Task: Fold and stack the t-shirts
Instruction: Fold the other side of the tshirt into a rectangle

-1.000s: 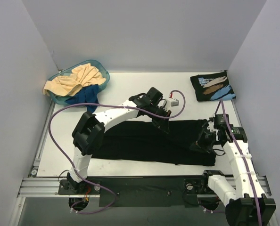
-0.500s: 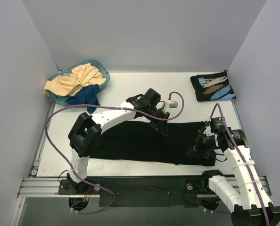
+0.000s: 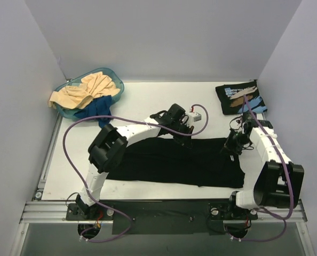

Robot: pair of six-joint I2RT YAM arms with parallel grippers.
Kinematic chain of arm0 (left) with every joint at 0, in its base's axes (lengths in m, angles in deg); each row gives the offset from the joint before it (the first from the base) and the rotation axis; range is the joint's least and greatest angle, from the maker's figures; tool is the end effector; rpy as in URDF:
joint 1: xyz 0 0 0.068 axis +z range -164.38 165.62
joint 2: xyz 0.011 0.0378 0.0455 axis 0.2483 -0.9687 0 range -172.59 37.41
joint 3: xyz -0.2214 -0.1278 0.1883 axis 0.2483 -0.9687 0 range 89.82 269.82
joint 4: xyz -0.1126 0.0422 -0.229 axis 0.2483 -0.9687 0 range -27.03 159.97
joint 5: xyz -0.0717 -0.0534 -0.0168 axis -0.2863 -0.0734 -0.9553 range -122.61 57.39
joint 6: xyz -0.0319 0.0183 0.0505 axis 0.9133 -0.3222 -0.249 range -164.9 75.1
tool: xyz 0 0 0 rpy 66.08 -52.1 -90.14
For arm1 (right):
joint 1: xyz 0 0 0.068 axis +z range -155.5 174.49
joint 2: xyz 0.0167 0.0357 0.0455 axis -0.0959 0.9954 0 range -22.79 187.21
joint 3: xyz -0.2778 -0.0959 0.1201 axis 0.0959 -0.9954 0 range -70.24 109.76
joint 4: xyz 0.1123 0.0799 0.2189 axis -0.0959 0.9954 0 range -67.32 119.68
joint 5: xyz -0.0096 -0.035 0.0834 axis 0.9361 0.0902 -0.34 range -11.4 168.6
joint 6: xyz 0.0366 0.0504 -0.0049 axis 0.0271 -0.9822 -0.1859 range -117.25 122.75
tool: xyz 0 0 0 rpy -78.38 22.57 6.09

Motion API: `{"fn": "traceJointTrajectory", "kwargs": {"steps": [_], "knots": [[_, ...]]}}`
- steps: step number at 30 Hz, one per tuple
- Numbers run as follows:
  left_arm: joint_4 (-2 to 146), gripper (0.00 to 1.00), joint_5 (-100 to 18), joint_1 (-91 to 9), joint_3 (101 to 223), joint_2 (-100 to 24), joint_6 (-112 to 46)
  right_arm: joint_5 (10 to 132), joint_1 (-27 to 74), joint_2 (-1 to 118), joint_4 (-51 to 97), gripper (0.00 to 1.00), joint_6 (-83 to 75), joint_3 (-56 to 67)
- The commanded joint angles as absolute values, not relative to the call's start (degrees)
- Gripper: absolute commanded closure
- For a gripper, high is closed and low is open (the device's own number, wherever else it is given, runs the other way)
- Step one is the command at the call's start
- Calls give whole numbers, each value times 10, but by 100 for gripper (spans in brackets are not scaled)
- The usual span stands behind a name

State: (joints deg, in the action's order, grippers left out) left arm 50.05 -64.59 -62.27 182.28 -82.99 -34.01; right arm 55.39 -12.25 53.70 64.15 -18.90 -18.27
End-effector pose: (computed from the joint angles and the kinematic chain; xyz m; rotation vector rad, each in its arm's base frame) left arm 0.3136 -0.3846 0.2357 1.0728 2.3213 -1.1152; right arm 0.2413 -0.0097 0.2614 0.5506 2.6590 0.6270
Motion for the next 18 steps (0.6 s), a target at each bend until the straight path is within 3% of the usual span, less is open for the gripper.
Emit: {"fn": "traceJointTrajectory", "kwargs": {"steps": [1, 11, 18], "knots": [[549, 100, -591, -620, 1875, -866, -323, 588, -128, 594, 588, 100, -145, -137], [529, 100, -515, -603, 1930, -908, -319, 617, -139, 682, 556, 100, -129, -96], [525, 100, -541, -601, 1925, -928, -325, 620, -139, 713, 560, 100, -125, -77]]}}
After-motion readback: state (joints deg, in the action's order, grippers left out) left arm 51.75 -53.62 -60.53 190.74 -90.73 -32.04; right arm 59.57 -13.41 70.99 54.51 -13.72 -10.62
